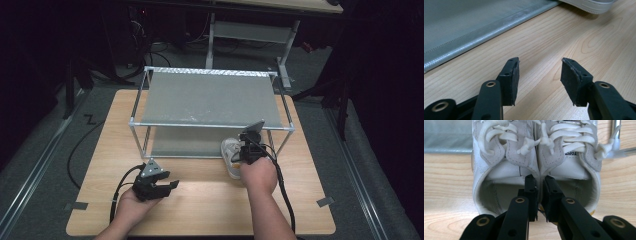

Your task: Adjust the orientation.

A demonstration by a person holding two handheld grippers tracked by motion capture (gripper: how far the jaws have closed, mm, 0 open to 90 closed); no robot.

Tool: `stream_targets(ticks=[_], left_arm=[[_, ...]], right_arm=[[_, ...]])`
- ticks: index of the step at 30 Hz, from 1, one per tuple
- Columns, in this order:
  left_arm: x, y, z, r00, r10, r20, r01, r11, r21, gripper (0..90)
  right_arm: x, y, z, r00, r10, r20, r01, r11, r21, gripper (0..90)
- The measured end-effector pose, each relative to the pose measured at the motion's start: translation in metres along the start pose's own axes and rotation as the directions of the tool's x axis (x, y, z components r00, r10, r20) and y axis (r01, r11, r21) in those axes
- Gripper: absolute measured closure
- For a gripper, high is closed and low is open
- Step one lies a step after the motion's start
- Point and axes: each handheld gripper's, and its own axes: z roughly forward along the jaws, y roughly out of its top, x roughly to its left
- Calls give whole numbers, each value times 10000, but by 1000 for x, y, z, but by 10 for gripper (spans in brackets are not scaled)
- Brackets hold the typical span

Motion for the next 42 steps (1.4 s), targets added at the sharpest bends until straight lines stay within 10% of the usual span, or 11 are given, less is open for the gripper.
stream_targets(ticks=[12, 42], left_arm=[[-1, 0, 1, 10000, 70, 52, -70, 10000, 59, 493], [-6, 0, 5, 9998, 201, 68, -202, 9997, 167, 493]], right_arm=[[-9, -2, 3, 9948, 887, -494, -887, 9961, 19, 687], [-26, -26, -26, 9899, -145, -1411, 72, 9986, -522, 613]])
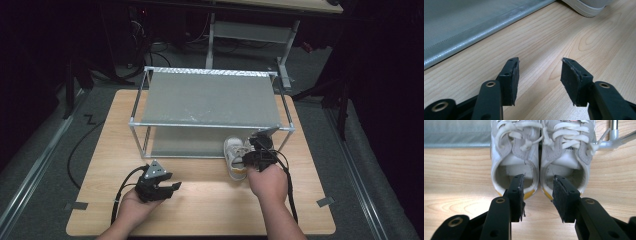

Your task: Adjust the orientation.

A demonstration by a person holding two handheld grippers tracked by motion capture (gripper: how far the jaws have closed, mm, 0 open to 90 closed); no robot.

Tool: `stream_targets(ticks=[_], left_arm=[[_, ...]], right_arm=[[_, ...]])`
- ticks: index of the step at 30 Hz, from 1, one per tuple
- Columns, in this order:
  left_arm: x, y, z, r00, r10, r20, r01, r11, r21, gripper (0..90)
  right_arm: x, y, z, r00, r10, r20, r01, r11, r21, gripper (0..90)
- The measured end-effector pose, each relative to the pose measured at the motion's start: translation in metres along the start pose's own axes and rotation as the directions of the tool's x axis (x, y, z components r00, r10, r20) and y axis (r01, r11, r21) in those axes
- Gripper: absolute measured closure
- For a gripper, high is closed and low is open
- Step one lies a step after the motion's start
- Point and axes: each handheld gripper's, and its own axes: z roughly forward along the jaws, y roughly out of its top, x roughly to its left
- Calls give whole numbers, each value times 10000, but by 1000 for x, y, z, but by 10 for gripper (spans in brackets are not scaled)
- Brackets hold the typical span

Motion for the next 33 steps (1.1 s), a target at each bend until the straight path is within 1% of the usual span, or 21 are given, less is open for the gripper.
stream_targets(ticks=[8, 10, 11, 12, 13, 14, 15, 16, 18, 19, 20, 21, 24, 25, 26, 27, 28, 29, 31, 32, 33], left_arm=[[-7, 1, 1, 9998, 221, -4, -221, 9997, -50, 497], [-9, 1, 2, 9995, 305, -15, -305, 9995, -48, 499], [-13, 2, 4, 9992, 399, -24, -399, 9992, -27, 502], [-13, 2, 4, 9992, 399, -24, -399, 9992, -27, 502], [-18, 3, 5, 9987, 502, -65, -502, 9987, -31, 504], [-18, 3, 5, 9987, 502, -65, -502, 9987, -31, 505], [-24, 4, 7, 9983, 567, -94, -567, 9984, -64, 507], [-24, 4, 7, 9983, 567, -94, -567, 9984, -64, 509], [-32, 5, 10, 9974, 701, -139, -702, 9975, -79, 509], [-41, 7, 13, 9966, 781, -261, -786, 9968, -165, 508], [-41, 7, 13, 9966, 781, -261, -786, 9968, -165, 507], [-50, 9, 17, 9977, 636, -245, -641, 9977, -235, 507], [-58, 13, 22, 9987, 419, -281, -426, 9988, -250, 508], [-66, 16, 29, 9972, 513, -541, -525, 9984, -210, 510], [-70, 17, 33, 9955, 558, -764, -573, 9982, -174, 510], [-70, 17, 33, 9955, 558, -764, -573, 9982, -174, 510], [-73, 18, 38, 9958, 389, -829, -406, 9990, -187, 510], [-80, 21, 48, 9964, -170, -835, 144, 9994, -309, 512], [-85, 22, 53, 9955, -284, -899, 250, 9989, -388, 527], [-97, 26, 65, 9933, -325, -1108, 278, 9986, -440, 549], [-97, 26, 65, 9933, -325, -1108, 278, 9986, -440, 572]], right_arm=[[-24, -32, -1, 9970, -498, -599, 448, 9956, -820, 617], [-31, -43, 0, 9950, -703, -703, 625, 9922, -1078, 615], [-36, -55, 1, 9923, -1026, -688, 923, 9861, -1384, 597], [-36, -55, 1, 9923, -1026, -688, 923, 9861, -1384, 597], [-40, -67, 3, 9871, -1447, -687, 1306, 9753, -1779, 572], [-40, -67, 3, 9871, -1447, -687, 1306, 9753, -1779, 572], [-45, -79, 7, 9820, -1749, -716, 1560, 9640, -2154, 550], [-45, -79, 7, 9820, -1749, -716, 1560, 9640, -2154, 550], [-50, -91, 12, 9748, -2093, -770, 1826, 9472, -2636, 547], [-54, -101, 18, 9714, -2312, -545, 2045, 9307, -3034, 549], [-54, -101, 18, 9714, -2312, -545, 2045, 9307, -3034, 549], [-60, -108, 24, 9723, -2244, -648, 1912, 9242, -3305, 582], [-67, -111, 31, 9720, -2144, -962, 1697, 9236, -3437, 580], [-71, -114, 36, 9663, -2411, -902, 1885, 9012, -3902, 582], [-74, -115, 39, 9642, -2520, -823, 1982, 8915, -4074, 584], [-74, -115, 39, 9642, -2520, -823, 1982, 8915, -4074, 584], [-76, -116, 42, 9627, -2601, -739, 2057, 8819, -4242, 587], [-81, -114, 48, 9573, -2705, -1020, 2050, 8839, -4205, 614], [-84, -113, 49, 9524, -2787, -1235, 2038, 8835, -4218, 660], [-86, -113, 50, 9480, -2952, -1187, 2134, 8665, -4513, 697], [-87, -113, 50, 9503, -2948, -996, 2177, 8585, -4644, 731]])
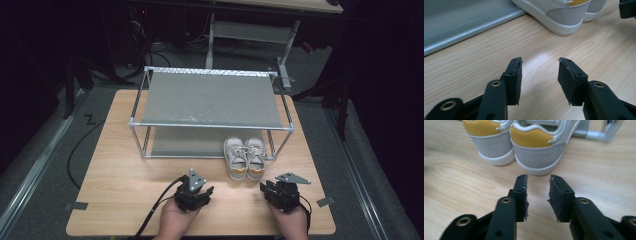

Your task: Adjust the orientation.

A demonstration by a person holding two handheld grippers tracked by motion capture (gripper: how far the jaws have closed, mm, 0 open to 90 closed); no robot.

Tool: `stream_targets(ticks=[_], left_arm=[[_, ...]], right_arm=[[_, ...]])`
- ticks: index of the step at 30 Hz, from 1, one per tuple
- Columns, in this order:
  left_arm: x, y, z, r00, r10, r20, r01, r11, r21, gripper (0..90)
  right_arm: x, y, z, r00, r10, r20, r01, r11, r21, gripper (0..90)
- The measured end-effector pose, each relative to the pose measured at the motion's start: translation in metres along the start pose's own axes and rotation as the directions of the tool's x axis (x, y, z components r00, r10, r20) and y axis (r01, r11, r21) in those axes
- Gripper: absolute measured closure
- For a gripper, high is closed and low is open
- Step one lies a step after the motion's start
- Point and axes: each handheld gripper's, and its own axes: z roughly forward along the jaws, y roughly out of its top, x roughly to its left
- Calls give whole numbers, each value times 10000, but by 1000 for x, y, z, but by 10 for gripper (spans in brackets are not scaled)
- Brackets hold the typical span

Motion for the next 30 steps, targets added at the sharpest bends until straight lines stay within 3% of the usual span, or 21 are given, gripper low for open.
stream_targets(ticks=[3, 5, 6, 9, 10, 12, 15, 18, 23, 27, 30], left_arm=[[-20, 8, 12, 9999, -117, -105, 115, 9997, -212, 625], [-36, 16, 21, 9996, -233, -152, 226, 9989, -409, 714], [-40, 18, 23, 9996, -173, -216, 163, 9986, -496, 747], [-47, 21, 28, 9996, -135, -251, 122, 9985, -540, 802], [-50, 22, 30, 9995, -46, -308, 30, 9987, -508, 862], [-53, 24, 34, 9994, -134, -327, 115, 9983, -575, 898], [-55, 29, 40, 9992, -308, -255, 294, 9981, -533, 900], [-60, 34, 44, 9990, -303, -314, 280, 9971, -706, 900], [-70, 42, 54, 9993, -260, -260, 239, 9969, -749, 900], [-67, 45, 57, 9983, -451, -357, 419, 9955, -847, 900], [-66, 47, 56, 9984, -346, -455, 300, 9946, -994, 900]], right_arm=[[-2, 0, -1, 10000, 25, -19, -25, 9995, -304, 792], [2, 0, -2, 9993, -217, 288, 232, 9985, -501, 806], [5, -1, -2, 9982, -249, 544, 276, 9984, -501, 807], [10, -3, 1, 9981, -382, 474, 405, 9980, -484, 859], [15, -4, 3, 9970, -564, 522, 590, 9970, -504, 899], [16, -3, 4, 9975, -548, 442, 575, 9965, -607, 900], [20, -2, 7, 9985, -413, 363, 442, 9956, -823, 900], [25, -1, 9, 9973, -416, 610, 474, 9941, -976, 900], [21, 5, 11, 9967, -95, 810, 213, 9891, -1459, 900], [22, 7, 10, 9961, -166, 869, 297, 9880, -1514, 900], [20, 7, 10, 9973, -137, 723, 248, 9876, -1548, 900]])
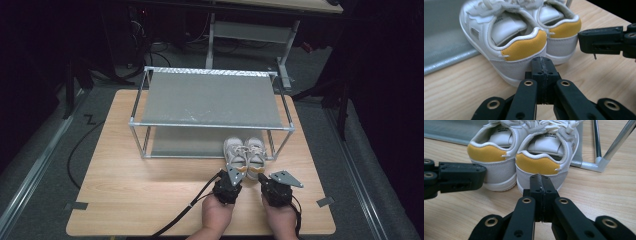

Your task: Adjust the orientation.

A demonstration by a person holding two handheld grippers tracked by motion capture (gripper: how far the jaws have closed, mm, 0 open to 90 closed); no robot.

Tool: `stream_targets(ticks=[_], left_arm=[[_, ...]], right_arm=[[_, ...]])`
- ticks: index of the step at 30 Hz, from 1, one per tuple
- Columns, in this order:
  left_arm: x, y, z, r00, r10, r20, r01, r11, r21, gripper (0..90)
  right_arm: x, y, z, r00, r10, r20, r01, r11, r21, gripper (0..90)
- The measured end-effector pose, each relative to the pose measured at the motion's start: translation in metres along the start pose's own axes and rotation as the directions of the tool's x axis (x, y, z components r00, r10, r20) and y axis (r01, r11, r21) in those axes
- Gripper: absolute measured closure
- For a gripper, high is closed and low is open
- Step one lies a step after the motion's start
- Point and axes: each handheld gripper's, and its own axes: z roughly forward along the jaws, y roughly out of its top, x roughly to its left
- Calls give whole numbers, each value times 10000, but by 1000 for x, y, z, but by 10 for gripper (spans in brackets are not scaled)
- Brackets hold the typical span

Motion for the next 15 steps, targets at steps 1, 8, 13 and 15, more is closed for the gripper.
stream_targets(ticks=[1, 8, 13, 15], left_arm=[[1, 1, 0, 10000, -30, -3, 30, 10000, -35, 900], [13, 16, -4, 9993, 20, -367, -33, 9994, -349, 900], [20, 22, 5, 9986, 75, -521, -78, 10000, -47, 900], [20, 23, 8, 9985, 106, -546, -109, 9999, -60, 900]], right_arm=[[0, 1, 0, 10000, 9, -22, -9, 10000, -29, 900], [7, 9, 4, 9993, -362, -77, 360, 9991, -245, 900], [10, 15, 8, 9988, -477, -147, 472, 9983, -340, 900], [9, 19, 9, 9991, -401, -153, 394, 9982, -453, 900]])
